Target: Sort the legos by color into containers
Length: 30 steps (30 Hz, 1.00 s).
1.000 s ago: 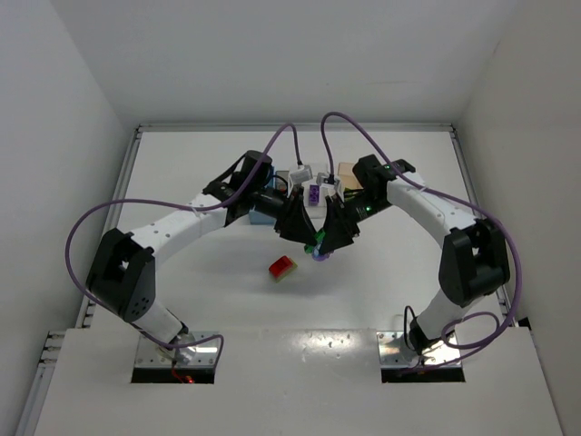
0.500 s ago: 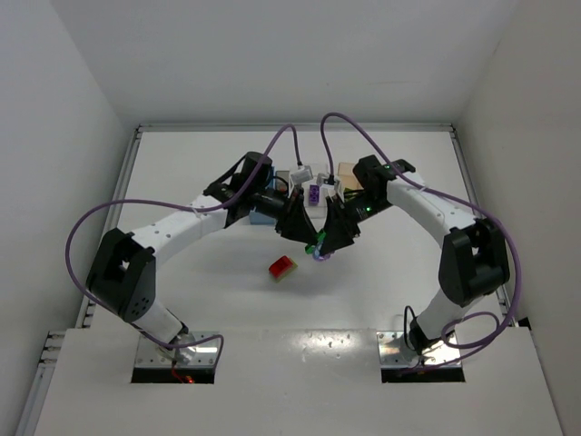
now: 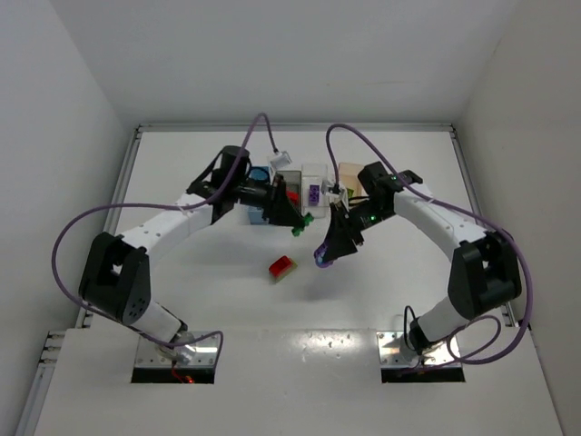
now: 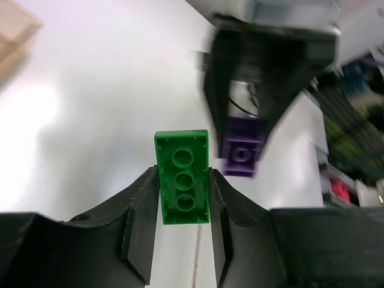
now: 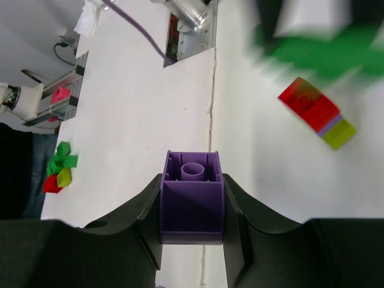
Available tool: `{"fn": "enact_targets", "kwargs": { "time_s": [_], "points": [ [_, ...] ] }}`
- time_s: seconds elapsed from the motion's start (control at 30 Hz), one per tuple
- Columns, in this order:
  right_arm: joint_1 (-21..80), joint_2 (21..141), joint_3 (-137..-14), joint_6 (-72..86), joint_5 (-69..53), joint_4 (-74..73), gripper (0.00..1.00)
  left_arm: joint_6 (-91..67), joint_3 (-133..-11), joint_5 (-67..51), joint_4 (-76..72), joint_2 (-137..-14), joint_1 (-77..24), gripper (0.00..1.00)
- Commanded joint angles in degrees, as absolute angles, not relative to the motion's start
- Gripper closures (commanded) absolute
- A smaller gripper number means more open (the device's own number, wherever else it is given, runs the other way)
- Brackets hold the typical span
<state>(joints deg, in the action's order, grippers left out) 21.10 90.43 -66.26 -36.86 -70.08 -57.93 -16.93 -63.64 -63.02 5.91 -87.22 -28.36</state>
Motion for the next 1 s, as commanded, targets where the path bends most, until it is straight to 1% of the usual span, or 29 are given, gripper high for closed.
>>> {"fn": "enact_targets", "kwargs": {
  "time_s": [0.0, 0.1, 0.17, 0.23, 0.27, 0.3, 0.37, 0.47, 0.57, 0.67, 0.77, 0.8, 0.97],
  "points": [
    [21.1, 86.9, -64.2, -37.4, -70.6, -57.9, 0.92, -21.0, -62.1, -61.3, -1.0, -84.5, -22.5, 0.97],
    [21.1, 85.5, -62.7, -36.1, -70.0, -55.7, 0.92, -22.2, -61.5, -61.3, -2.2, -83.9, -20.9, 0.97],
    [20.6, 84.8, -60.9, -34.3, -68.5, -54.1, 0.92, -22.2, -61.5, -59.2, -2.2, -83.3, -19.2, 0.97],
    [20.6, 83.4, -60.1, -31.0, -67.6, -50.6, 0.92, -20.7, -60.8, -52.1, -0.2, -82.0, -17.9, 0.97],
    [20.6, 82.9, -59.2, -29.2, -67.6, -48.8, 0.92, -20.0, -60.8, -43.0, 1.4, -82.0, -17.9, 0.97],
    [20.0, 81.8, -58.5, -26.1, -67.0, -45.6, 0.92, -19.3, -60.8, -37.4, 3.4, -81.2, -17.9, 1.00],
    [20.0, 80.8, -57.6, -21.9, -64.7, -41.7, 0.92, -18.6, -60.8, -25.6, 6.5, -81.2, -18.5, 1.00],
    [19.4, 79.4, -56.3, -15.4, -61.0, -35.8, 0.92, -18.0, -60.8, -15.2, 8.6, -82.0, -18.5, 1.00],
    [18.9, 78.0, -55.1, -12.1, -58.6, -32.4, 0.93, -18.0, -61.3, -8.8, 8.6, -83.7, -18.5, 1.00],
    [18.4, 76.1, -54.6, -8.4, -55.7, -28.6, 0.93, -18.0, -62.1, -7.6, 9.1, -85.6, -18.5, 1.00],
    [17.8, 75.4, -53.9, -5.9, -52.7, -26.5, 0.93, -18.0, -64.1, -6.3, 9.1, -88.3, -18.5, 0.97],
    [17.8, 75.4, -53.9, -5.9, -51.4, -26.5, 0.93, -18.0, -64.1, -6.3, 9.1, -89.8, -18.5, 0.93],
    [17.3, 75.4, -54.4, -4.7, -50.9, -25.9, 0.93, -18.0, -67.0, -6.9, 9.1, -93.2, -19.0, 0.84]
  ]
}}
